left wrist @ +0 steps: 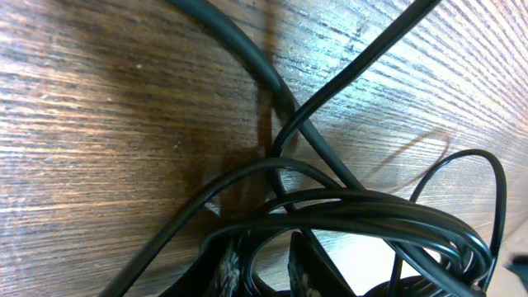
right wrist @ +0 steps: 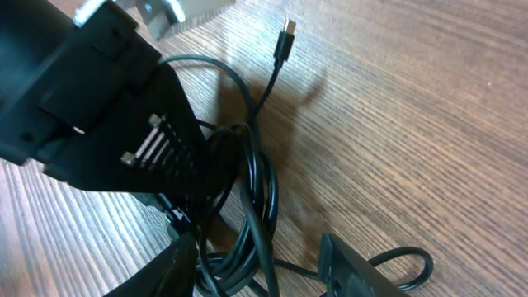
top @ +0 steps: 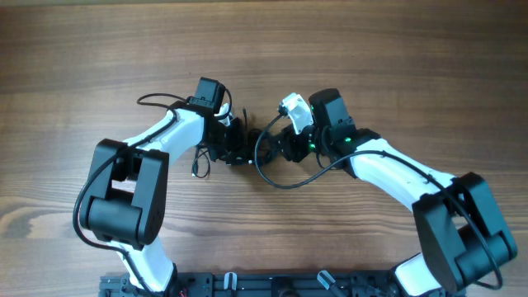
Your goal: Untangle cables
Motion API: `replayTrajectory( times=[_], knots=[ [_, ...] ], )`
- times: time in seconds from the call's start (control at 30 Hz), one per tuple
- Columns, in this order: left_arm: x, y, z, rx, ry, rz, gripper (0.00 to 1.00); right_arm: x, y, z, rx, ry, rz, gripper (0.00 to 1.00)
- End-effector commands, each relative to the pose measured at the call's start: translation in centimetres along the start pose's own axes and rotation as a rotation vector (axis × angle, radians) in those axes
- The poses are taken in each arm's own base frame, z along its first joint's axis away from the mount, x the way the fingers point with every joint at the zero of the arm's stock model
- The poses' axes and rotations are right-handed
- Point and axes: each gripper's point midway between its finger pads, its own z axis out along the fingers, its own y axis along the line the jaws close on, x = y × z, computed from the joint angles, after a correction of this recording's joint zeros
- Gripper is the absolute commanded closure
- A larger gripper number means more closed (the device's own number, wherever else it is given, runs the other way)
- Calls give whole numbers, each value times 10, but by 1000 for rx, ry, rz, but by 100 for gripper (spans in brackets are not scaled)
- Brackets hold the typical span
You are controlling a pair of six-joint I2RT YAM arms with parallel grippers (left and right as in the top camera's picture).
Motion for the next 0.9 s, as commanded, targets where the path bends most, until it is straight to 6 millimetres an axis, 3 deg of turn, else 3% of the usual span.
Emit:
replayTrajectory(
  times=[0.0, 0.13, 0.17, 0.2, 0.3, 0.4, 0.43, 0.47, 0.53, 0.6, 0.73, 0.8, 0.87],
  knots=[
    [6, 25, 16, -95, 15, -1, 76, 20, -4, 15, -12, 61, 19, 50],
    [6, 25, 16, -95, 15, -1, 76, 20, -6, 17, -12, 58, 21, 62],
    [6, 25, 16, -95, 15, -1, 76, 20, -6, 17, -12, 56, 20, 70],
    [6, 25, 16, -95, 15, -1, 76, 19, -6, 17, -11, 52, 25, 92],
    [6, 25, 16, -96, 15, -1, 76, 10, -18, 14, 45, 13, 152, 96],
    [6, 26, 16, -102, 11, -1, 82, 5, -41, -5, 99, -20, 430, 96],
    [5, 27, 16, -105, 9, -1, 84, 18, -57, -14, 154, 2, 637, 96],
    [5, 27, 16, -106, 8, -1, 84, 44, -75, -25, 246, 55, 873, 96],
    [5, 27, 16, -106, 8, -1, 84, 83, -91, -42, 378, 137, 1124, 96],
    [5, 27, 16, -105, 8, -1, 84, 106, -103, -57, 472, 193, 1164, 96],
    [5, 27, 16, -105, 8, -1, 84, 128, -99, -68, 513, 287, 1162, 96],
    [5, 27, 16, -104, 9, -1, 84, 120, -95, -62, 444, 280, 1103, 96],
    [5, 26, 16, -103, 9, 0, 79, 87, -73, -44, 200, 236, 854, 96]
  ],
)
